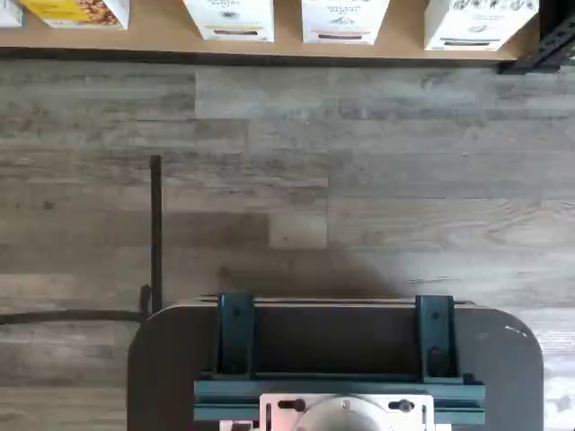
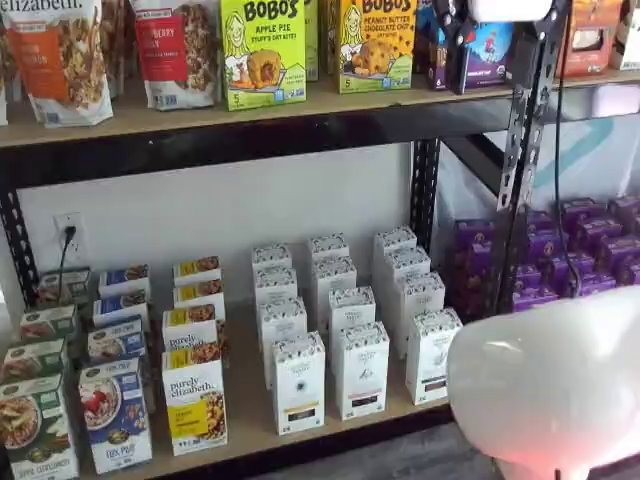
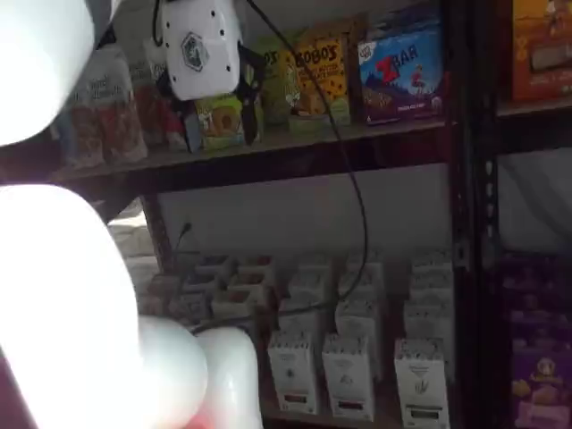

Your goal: Pick up the white box with a green strip in the middle, on the bottom shelf, the sixth box from the left

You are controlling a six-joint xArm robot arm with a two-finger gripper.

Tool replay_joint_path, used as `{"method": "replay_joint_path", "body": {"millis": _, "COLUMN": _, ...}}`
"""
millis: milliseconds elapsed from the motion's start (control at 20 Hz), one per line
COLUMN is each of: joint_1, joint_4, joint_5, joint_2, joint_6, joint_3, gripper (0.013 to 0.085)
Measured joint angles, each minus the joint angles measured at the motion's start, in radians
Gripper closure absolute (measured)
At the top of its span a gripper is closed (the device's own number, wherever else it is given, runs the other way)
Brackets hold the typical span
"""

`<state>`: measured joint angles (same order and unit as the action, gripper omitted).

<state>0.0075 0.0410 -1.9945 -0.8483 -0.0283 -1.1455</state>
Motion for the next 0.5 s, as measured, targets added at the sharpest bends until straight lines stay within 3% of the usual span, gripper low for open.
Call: {"method": "replay_joint_path", "body": {"millis": 500, "joint_1": 0.045, "joint_4": -0.04, "joint_5": 0.077, "joint_2": -0.013, "joint_6": -0.029, "joint_3": 0.062, "gripper": 0.013}}
